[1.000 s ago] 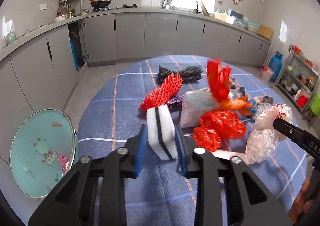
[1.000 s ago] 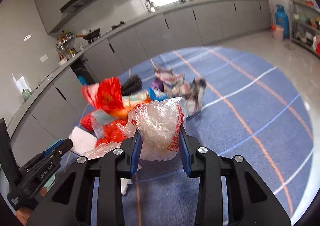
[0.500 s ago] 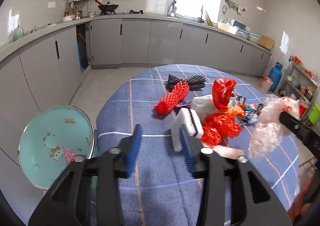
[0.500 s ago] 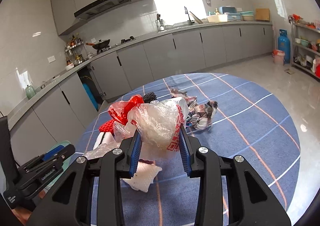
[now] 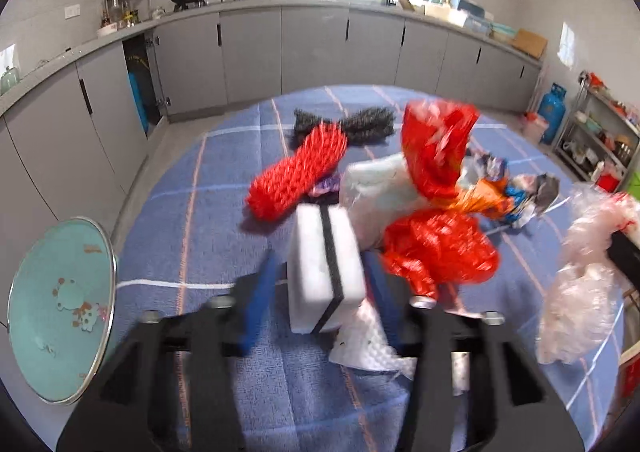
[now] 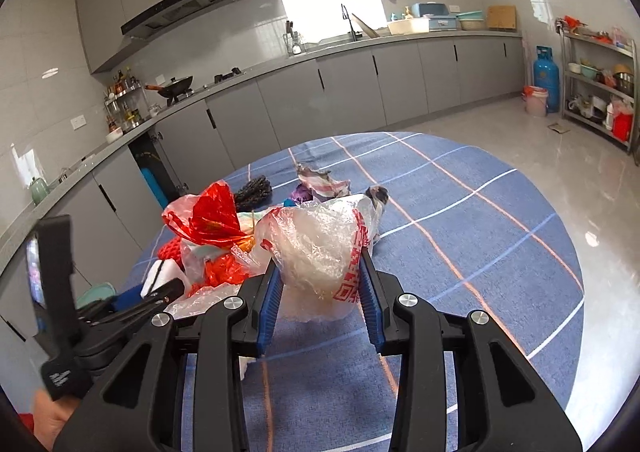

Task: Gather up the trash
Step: 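Grasp the white sponge with the left tool while the right tool grasps a clear plastic bag, then carry the sponge and clear bag over the teal bucket and release both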

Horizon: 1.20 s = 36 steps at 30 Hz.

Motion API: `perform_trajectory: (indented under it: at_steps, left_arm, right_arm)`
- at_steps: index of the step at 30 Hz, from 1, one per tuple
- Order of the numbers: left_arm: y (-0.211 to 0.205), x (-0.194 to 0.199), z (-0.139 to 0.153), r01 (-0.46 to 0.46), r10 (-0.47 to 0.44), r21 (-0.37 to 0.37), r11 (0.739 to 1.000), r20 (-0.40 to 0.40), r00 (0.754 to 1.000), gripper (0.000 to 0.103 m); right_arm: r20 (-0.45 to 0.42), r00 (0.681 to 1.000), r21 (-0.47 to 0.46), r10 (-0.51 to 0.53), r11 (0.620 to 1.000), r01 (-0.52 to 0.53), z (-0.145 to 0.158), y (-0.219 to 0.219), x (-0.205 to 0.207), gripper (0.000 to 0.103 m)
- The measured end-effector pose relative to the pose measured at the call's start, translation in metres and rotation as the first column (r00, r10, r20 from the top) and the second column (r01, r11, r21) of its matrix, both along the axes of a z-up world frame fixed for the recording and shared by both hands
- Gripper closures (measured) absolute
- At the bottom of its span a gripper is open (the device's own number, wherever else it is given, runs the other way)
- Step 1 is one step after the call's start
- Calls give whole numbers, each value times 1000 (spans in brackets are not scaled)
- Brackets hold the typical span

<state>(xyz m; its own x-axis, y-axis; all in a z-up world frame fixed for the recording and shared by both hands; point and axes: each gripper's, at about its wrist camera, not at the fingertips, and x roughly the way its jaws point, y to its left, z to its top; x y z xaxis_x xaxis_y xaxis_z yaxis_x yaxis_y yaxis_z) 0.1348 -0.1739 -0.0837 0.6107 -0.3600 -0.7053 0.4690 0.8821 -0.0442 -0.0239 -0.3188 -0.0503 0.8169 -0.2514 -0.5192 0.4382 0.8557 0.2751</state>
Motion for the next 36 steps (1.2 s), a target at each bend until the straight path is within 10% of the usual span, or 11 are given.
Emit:
perform_trajectory:
  at_steps: [15, 36]
  left_arm:
    - [91, -28, 46, -61, 71, -164, 985, 56, 996, 76]
    - [235, -27, 45, -341, 348, -113, 933, 53, 936, 76]
  right_arm:
    - [51, 996, -55, 80, 996, -77, 23, 39, 9, 66]
    - [-7, 909, -134, 416, 901, -413, 40, 184, 76, 65]
